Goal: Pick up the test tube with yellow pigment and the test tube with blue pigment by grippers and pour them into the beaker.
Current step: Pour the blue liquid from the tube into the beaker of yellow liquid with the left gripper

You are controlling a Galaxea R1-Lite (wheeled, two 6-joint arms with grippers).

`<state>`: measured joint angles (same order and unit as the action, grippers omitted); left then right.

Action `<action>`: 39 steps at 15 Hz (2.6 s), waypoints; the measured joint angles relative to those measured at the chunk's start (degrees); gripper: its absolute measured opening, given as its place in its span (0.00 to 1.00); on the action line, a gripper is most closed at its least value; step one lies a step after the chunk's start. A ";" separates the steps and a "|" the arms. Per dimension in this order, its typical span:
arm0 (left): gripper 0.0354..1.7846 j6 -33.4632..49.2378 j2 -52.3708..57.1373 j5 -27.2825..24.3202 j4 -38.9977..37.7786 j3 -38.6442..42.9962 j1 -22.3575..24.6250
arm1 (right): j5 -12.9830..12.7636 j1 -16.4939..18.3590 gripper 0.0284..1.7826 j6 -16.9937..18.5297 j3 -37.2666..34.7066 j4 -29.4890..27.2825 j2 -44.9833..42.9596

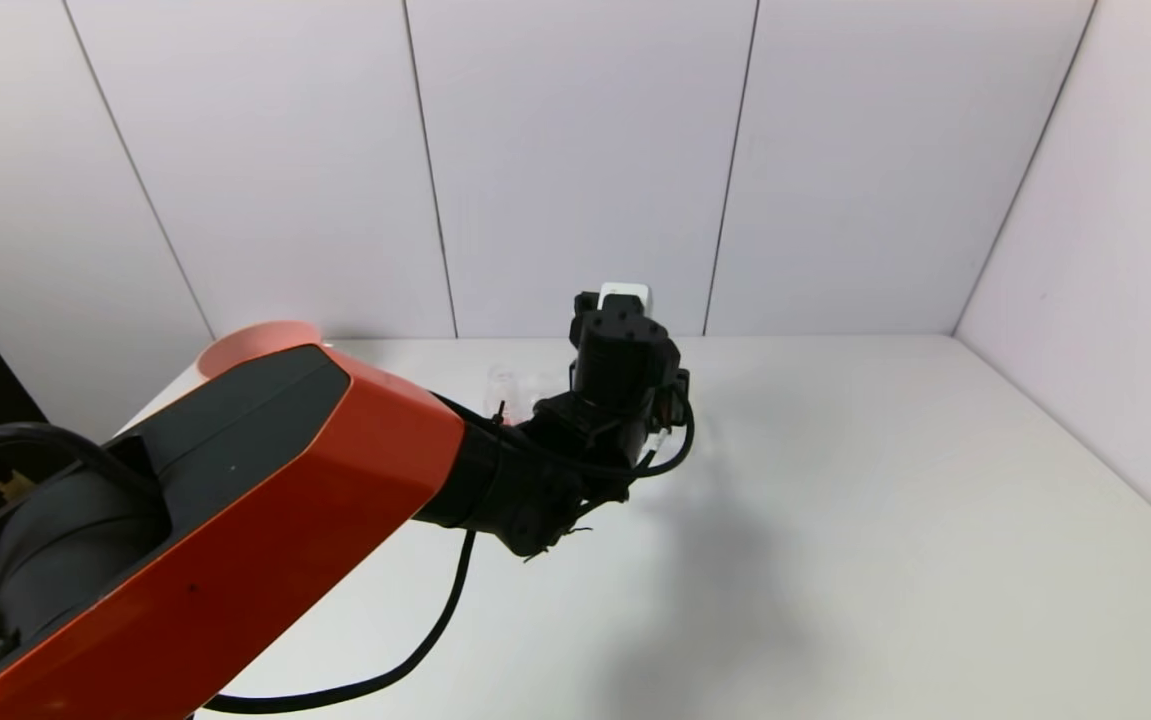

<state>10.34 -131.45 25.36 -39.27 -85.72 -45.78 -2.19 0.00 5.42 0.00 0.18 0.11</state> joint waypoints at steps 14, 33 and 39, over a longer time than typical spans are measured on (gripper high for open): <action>0.24 -5.33 8.16 1.79 6.39 -2.73 2.08 | 0.02 0.00 0.96 0.02 0.00 0.00 0.00; 0.24 -4.23 38.10 -12.71 9.61 21.86 30.29 | 0.00 0.00 0.96 0.00 0.00 0.00 0.00; 0.24 -3.93 42.23 -20.52 9.97 26.31 43.33 | 0.00 0.00 0.96 0.00 0.00 0.02 0.00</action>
<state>6.41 -89.22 4.84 -29.29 -59.42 -2.45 -2.19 0.00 5.42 0.00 0.21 0.11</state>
